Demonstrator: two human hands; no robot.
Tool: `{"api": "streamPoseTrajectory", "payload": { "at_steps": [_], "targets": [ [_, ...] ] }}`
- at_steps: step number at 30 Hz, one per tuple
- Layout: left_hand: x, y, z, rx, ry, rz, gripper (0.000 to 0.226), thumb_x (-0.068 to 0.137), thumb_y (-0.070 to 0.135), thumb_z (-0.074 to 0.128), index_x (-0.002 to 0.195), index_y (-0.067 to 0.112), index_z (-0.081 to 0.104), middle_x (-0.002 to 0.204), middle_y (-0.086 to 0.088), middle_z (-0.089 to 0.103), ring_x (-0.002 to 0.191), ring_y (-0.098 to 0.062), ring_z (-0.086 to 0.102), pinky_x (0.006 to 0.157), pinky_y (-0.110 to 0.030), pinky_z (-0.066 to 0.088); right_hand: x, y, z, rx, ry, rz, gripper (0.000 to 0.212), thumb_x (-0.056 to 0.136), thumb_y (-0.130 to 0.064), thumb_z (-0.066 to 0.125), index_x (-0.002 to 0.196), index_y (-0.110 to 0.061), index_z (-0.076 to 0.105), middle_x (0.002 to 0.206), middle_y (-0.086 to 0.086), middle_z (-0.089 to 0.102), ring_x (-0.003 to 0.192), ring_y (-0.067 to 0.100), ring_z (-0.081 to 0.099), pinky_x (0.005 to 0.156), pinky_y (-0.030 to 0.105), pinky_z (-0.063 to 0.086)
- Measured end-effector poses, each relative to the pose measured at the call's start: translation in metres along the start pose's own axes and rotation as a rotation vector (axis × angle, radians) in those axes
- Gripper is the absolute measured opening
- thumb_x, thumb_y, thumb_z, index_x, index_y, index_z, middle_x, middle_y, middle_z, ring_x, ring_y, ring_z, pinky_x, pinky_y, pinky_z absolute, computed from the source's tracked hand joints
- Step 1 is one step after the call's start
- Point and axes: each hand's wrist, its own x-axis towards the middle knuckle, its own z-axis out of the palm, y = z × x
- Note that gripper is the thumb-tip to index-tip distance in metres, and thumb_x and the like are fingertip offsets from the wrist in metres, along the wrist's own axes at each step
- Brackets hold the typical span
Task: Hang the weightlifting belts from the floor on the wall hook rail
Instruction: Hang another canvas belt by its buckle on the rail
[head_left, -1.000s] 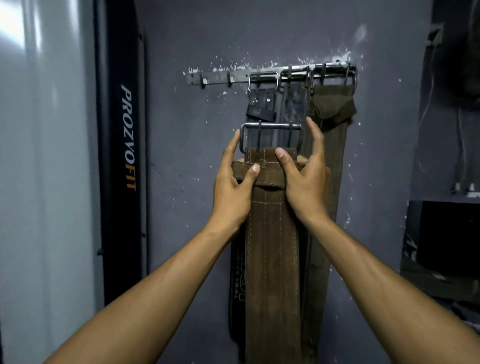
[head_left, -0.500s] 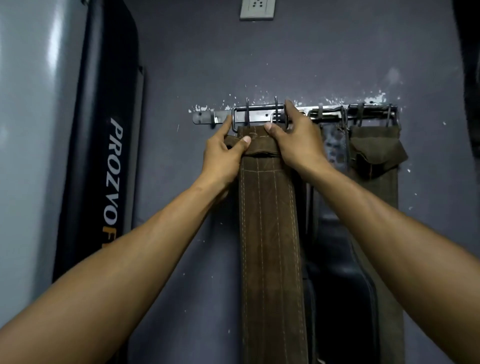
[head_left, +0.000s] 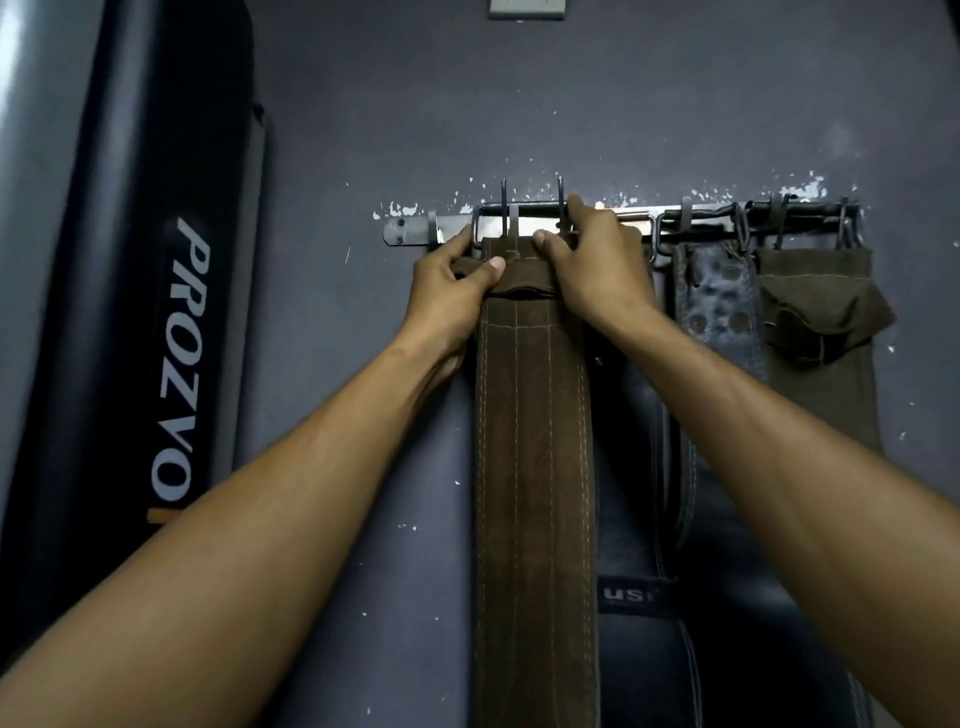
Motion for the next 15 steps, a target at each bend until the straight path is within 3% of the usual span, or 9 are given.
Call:
{"api": "streamPoseTrajectory", "payload": {
  "at_steps": [3, 6, 10, 12, 15],
  "targets": [
    [-0.016, -0.005, -0.002, 0.023, 0.007, -0.012, 0.057, 0.099, 0.001, 0.063, 0.153, 0.009, 0.045, 0.116, -0.011, 0.071, 0.099, -0.020, 0.072, 0.087, -0.027, 0.061, -0.013, -0.001, -0.001, -0.022, -0.022, -0.003, 0.040, 0.104, -0.038, 0.058, 0.137, -0.014, 0.055, 0.125, 0.017, 0.068, 0.118, 0.035, 0.062, 0.076, 0.028, 0.034],
    [-0.027, -0.010, -0.007, 0.056, 0.032, -0.014, 0.056, 0.099, 0.007, 0.065, 0.153, 0.009, 0.047, 0.135, -0.013, 0.067, 0.115, -0.023, 0.071, 0.096, -0.034, 0.060, -0.027, -0.004, -0.003, -0.008, -0.053, 0.000, 0.043, 0.106, -0.040, 0.054, 0.141, -0.015, 0.052, 0.127, 0.017, 0.067, 0.122, 0.035, 0.061, 0.079, 0.027, 0.036],
    [-0.038, -0.001, -0.004, 0.044, 0.103, -0.027, 0.046, 0.099, 0.013, 0.067, 0.143, 0.010, 0.053, 0.121, -0.011, 0.071, 0.108, -0.026, 0.072, 0.096, -0.041, 0.060, -0.041, -0.014, -0.014, 0.173, -0.022, 0.116, 0.070, 0.105, -0.047, 0.054, 0.161, -0.012, 0.031, 0.141, 0.009, 0.060, 0.131, 0.025, 0.055, 0.094, 0.025, 0.037],
    [-0.055, -0.001, -0.001, -0.018, 0.114, -0.082, 0.042, 0.099, 0.017, 0.067, 0.137, 0.010, 0.050, 0.121, -0.012, 0.069, 0.102, -0.022, 0.073, 0.085, -0.037, 0.064, -0.053, -0.012, -0.017, 0.250, 0.003, 0.177, 0.068, 0.103, -0.048, 0.058, 0.157, -0.012, 0.039, 0.137, 0.005, 0.060, 0.127, 0.021, 0.056, 0.099, 0.027, 0.041],
    [-0.085, -0.008, 0.005, -0.097, 0.074, -0.172, 0.043, 0.100, 0.023, 0.067, 0.137, 0.011, 0.047, 0.126, -0.009, 0.069, 0.106, -0.019, 0.075, 0.078, -0.030, 0.064, -0.075, -0.002, -0.014, 0.310, 0.025, 0.238, 0.046, 0.099, -0.046, 0.065, 0.133, -0.015, 0.062, 0.115, 0.002, 0.069, 0.110, 0.021, 0.065, 0.084, 0.024, 0.042]
  ]
}}
